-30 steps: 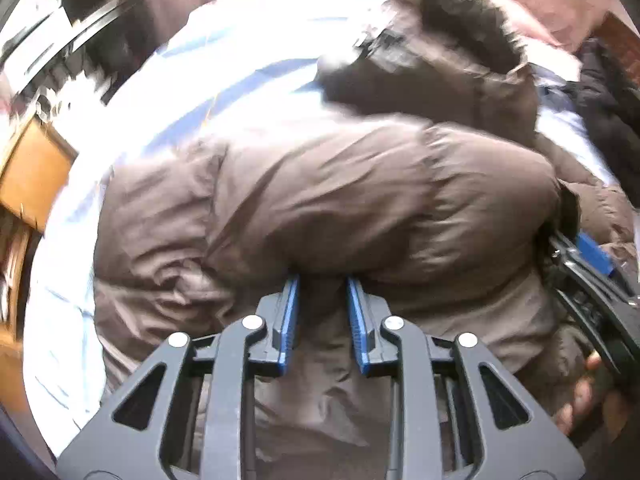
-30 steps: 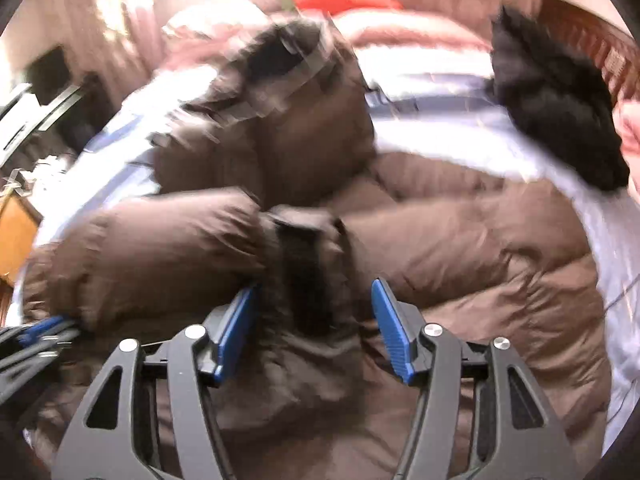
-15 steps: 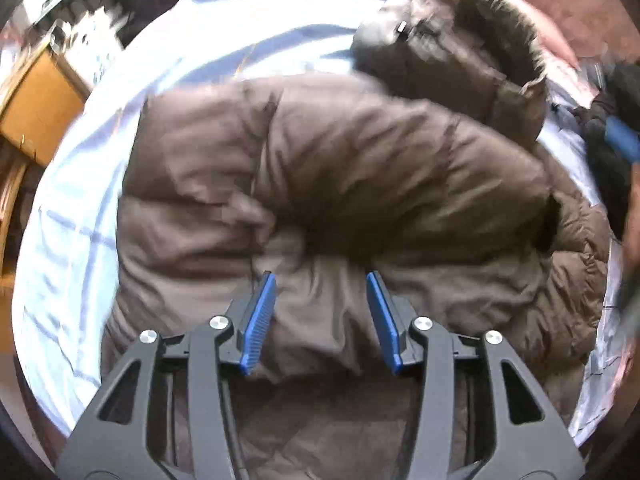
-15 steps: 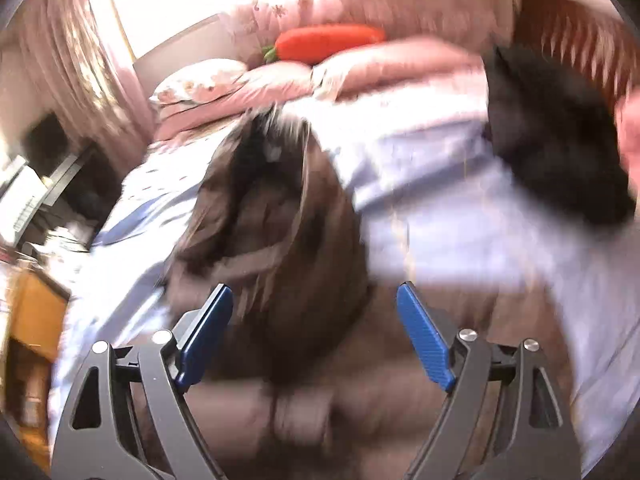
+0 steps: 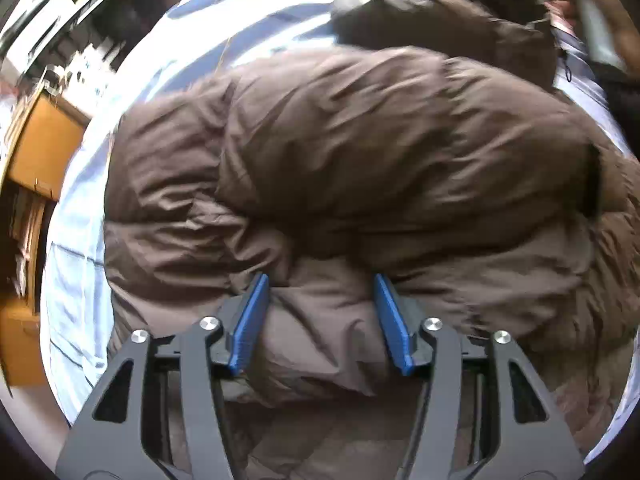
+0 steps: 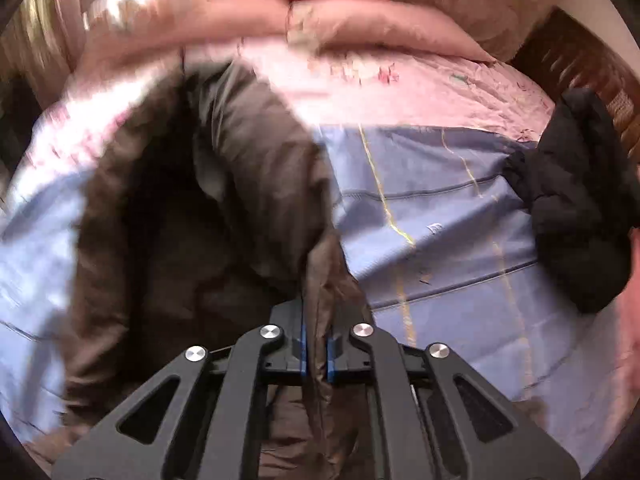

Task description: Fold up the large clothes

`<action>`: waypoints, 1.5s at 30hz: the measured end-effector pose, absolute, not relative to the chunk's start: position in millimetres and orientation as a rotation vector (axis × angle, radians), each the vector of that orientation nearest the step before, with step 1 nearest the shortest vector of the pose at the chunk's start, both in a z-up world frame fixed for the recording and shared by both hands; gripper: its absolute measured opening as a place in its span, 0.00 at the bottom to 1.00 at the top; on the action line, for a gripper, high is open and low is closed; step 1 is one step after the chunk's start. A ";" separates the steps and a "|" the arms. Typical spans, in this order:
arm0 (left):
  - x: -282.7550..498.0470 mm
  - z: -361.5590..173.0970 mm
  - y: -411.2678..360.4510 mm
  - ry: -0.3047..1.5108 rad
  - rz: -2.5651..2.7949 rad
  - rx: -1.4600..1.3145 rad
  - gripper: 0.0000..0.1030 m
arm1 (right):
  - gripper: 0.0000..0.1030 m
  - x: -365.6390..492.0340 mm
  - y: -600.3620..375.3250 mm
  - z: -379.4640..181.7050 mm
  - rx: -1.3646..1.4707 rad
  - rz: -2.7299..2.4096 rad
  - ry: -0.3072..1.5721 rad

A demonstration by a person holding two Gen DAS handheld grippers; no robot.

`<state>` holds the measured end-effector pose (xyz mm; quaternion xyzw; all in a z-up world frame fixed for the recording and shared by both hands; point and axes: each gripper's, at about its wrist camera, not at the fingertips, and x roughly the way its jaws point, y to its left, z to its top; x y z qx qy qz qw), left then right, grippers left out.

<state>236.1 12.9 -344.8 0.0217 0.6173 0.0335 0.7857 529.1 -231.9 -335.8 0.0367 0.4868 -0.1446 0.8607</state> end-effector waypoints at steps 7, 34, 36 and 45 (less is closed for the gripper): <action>243.1 -358.5 18.0 1.368 0.087 0.028 0.60 | 0.05 404.6 -238.7 -217.8 0.201 0.105 0.714; 194.7 -242.4 12.0 0.942 -0.006 0.057 0.60 | 0.42 111.0 -255.8 -311.0 -0.315 0.187 1.001; 195.9 -257.9 16.7 0.993 0.017 0.062 0.60 | 0.68 95.5 -246.4 -296.9 -0.420 0.203 0.931; 183.0 -265.4 3.0 1.077 0.001 0.080 0.60 | 0.69 70.7 -274.6 -210.9 -0.091 0.350 0.788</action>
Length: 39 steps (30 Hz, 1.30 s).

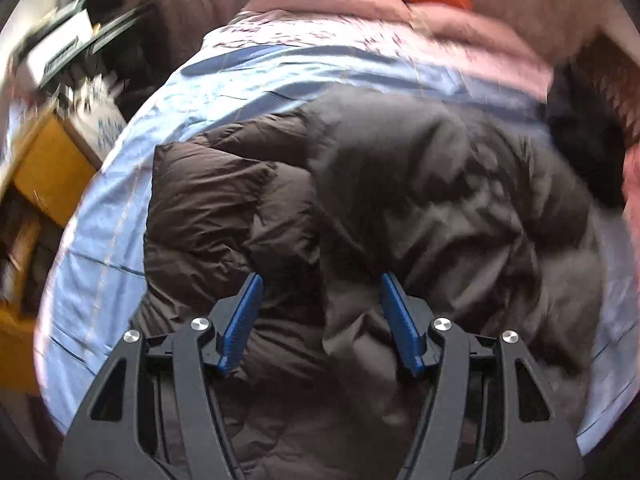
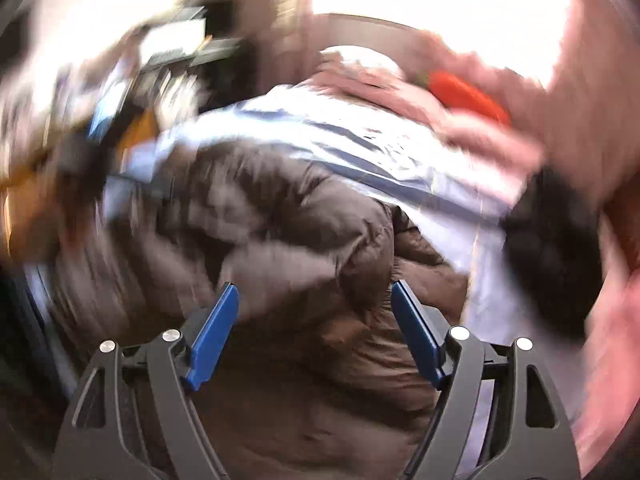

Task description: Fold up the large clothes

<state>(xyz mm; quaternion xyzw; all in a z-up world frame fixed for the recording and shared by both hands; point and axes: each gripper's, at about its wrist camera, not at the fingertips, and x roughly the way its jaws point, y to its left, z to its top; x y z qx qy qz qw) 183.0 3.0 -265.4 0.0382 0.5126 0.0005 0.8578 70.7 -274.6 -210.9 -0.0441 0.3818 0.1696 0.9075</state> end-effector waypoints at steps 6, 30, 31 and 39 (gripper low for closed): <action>167.0 -304.7 -18.0 1.201 -0.015 0.207 0.60 | 0.17 100.8 -226.5 -269.8 0.133 0.376 1.001; 128.8 -247.5 -17.2 0.901 -0.171 0.110 0.61 | 0.31 59.6 -131.3 -296.0 -0.090 0.303 1.017; 128.9 -249.6 -19.7 0.912 -0.178 0.106 0.61 | 0.31 54.3 -129.0 -291.6 -0.081 0.324 1.004; 129.9 -259.9 -37.4 0.924 -0.187 0.153 0.65 | 0.31 57.0 -133.8 -326.8 -0.025 0.349 1.119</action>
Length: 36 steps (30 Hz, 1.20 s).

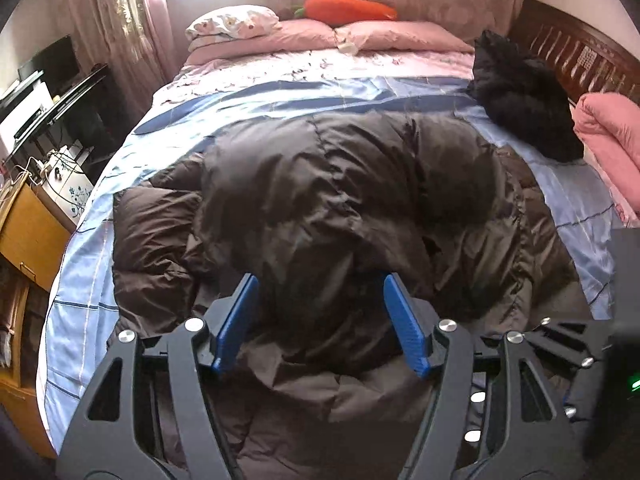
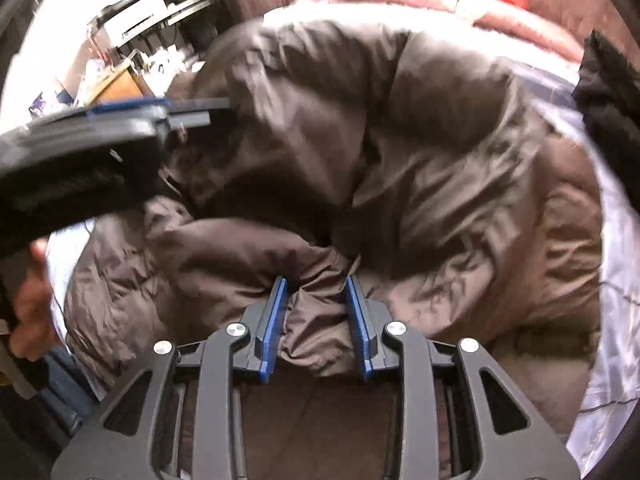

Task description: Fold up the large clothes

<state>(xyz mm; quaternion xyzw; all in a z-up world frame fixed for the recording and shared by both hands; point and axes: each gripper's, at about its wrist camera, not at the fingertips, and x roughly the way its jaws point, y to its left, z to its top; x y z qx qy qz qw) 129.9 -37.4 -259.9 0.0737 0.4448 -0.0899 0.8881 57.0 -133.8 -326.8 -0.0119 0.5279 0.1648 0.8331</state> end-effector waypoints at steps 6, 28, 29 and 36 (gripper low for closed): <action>140.0 -302.8 -45.2 1.103 -0.136 0.215 0.67 | 0.33 69.9 -127.2 -352.7 -0.023 0.325 1.160; 133.4 -336.4 -66.4 1.225 -0.034 0.358 0.70 | 0.41 171.6 -115.8 -230.0 -0.042 0.256 1.065; 133.3 -336.2 -65.5 1.233 -0.042 0.347 0.70 | 0.41 189.2 -105.3 -234.9 -0.062 0.280 1.105; 143.4 -347.7 -47.7 1.300 -0.066 0.239 0.70 | 0.42 276.7 -62.8 -324.7 -0.136 0.229 1.321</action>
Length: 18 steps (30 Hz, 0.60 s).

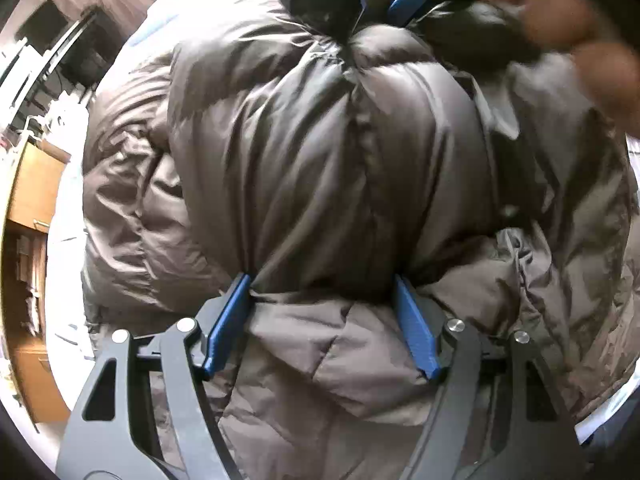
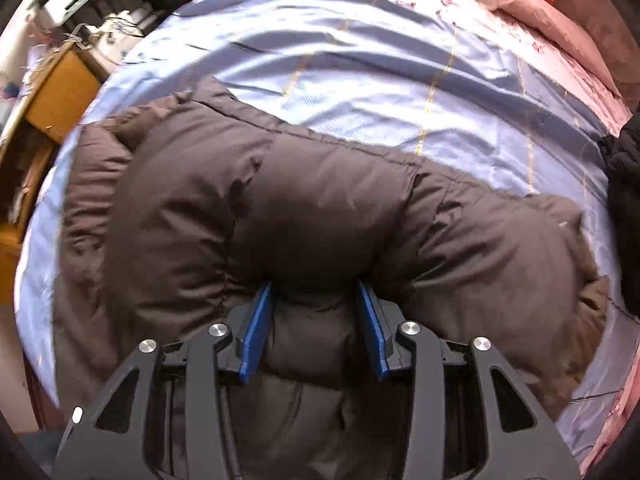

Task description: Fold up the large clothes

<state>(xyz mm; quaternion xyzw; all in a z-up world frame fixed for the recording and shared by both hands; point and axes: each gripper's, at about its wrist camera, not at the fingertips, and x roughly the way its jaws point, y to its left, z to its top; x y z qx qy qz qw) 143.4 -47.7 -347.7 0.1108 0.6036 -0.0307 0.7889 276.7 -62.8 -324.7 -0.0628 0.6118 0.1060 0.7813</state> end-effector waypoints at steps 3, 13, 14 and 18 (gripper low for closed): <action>145.3 -352.8 -45.9 1.311 -0.071 0.227 0.70 | 0.44 280.6 -48.3 -344.1 -0.215 0.189 1.295; 157.3 -359.8 -26.5 1.374 -0.068 0.175 0.70 | 0.44 219.7 -114.2 -264.5 -0.102 0.188 1.175; 159.5 -360.7 -25.3 1.374 -0.064 0.179 0.70 | 0.44 216.4 -122.6 -268.0 -0.103 0.163 1.187; 161.6 -360.4 -34.9 1.384 -0.078 0.152 0.70 | 0.43 221.5 -164.0 -331.0 -0.101 0.035 1.292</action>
